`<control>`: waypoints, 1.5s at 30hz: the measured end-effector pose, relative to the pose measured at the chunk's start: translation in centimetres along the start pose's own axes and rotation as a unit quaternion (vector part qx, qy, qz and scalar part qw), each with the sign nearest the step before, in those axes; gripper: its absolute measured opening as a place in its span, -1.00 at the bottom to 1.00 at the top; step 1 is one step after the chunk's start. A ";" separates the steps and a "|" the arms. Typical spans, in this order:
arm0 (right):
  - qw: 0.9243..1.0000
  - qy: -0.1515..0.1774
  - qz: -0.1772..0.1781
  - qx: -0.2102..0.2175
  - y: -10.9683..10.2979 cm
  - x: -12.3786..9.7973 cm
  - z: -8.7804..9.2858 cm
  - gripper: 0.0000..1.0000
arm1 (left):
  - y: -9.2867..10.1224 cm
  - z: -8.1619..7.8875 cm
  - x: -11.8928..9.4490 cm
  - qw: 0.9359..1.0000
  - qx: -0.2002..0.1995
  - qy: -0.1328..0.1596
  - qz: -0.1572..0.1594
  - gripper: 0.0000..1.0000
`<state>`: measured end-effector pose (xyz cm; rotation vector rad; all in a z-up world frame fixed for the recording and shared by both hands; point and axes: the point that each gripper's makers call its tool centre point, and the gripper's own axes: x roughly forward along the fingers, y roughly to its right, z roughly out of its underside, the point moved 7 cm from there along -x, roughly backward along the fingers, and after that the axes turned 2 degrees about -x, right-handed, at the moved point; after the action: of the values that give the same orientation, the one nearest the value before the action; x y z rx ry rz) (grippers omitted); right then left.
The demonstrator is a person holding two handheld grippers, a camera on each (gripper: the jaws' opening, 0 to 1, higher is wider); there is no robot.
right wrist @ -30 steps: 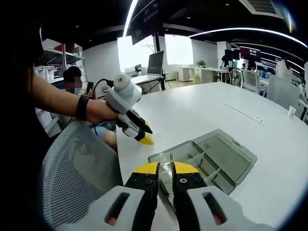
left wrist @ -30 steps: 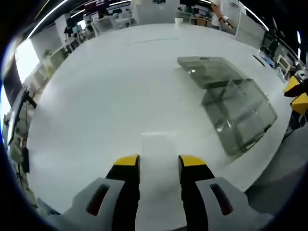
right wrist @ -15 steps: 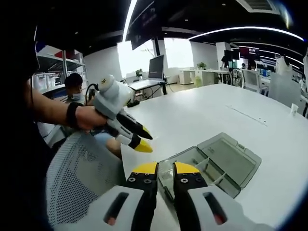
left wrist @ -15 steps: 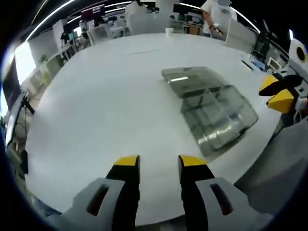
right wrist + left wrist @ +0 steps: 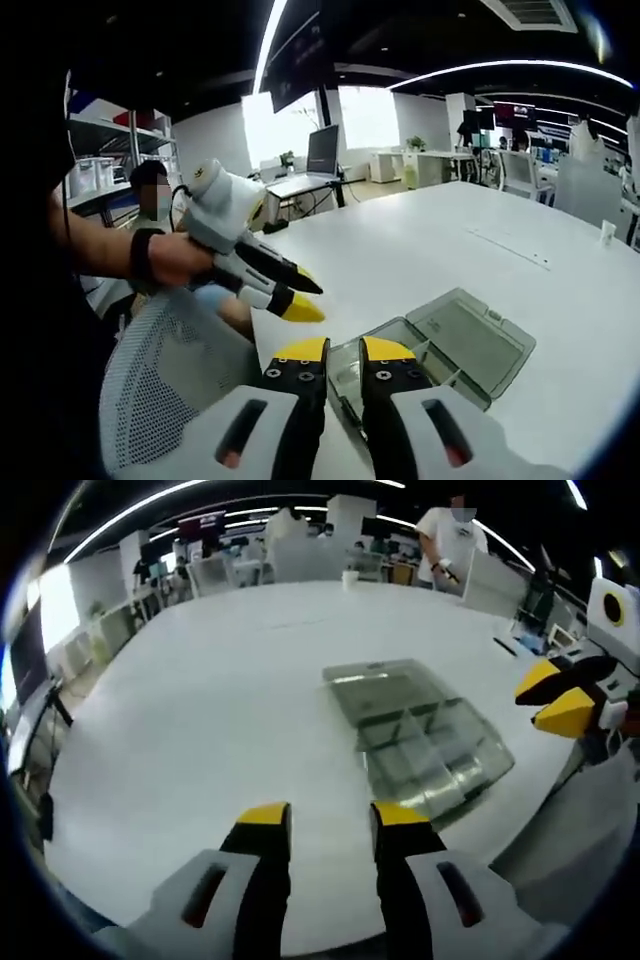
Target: Insert the divider into the dual guide fixture by aligning both edges with the guide slots and pushing it downward to the bottom, including one-sided entry, uneven engagement, binding, and posture correction.
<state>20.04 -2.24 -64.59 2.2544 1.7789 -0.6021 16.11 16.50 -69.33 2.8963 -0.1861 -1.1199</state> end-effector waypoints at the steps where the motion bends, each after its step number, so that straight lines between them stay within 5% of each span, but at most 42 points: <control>1: 1.000 0.001 -0.001 0.000 -0.1 0.0 0.0 -0.86 | 0.1 0.0 -0.1 1.000 0.001 0.002 0.000 -0.40; 15: 1.000 0.016 0.005 -0.013 -0.9 -1.4 -0.7 -0.86 | 2.4 -0.7 -2.7 0.999 0.022 0.042 0.002 -0.40; 26: 0.999 0.026 -0.013 0.025 -2.1 -1.4 -0.2 -0.86 | 4.2 -0.9 -4.8 0.996 0.059 0.062 0.015 -0.40; 35: 0.999 0.022 -0.015 0.022 -2.3 -0.8 -0.4 -0.87 | 4.4 -0.9 -4.8 0.996 0.036 0.071 0.030 -0.39; 45: 1.000 0.020 -0.009 0.020 -2.2 -0.7 0.0 -0.87 | 4.1 -1.7 -4.4 0.992 -0.053 0.105 0.048 -0.39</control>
<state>17.79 -2.28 -64.07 2.2953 1.8244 -0.6056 13.63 12.96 -64.85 2.8498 -0.2493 -0.7791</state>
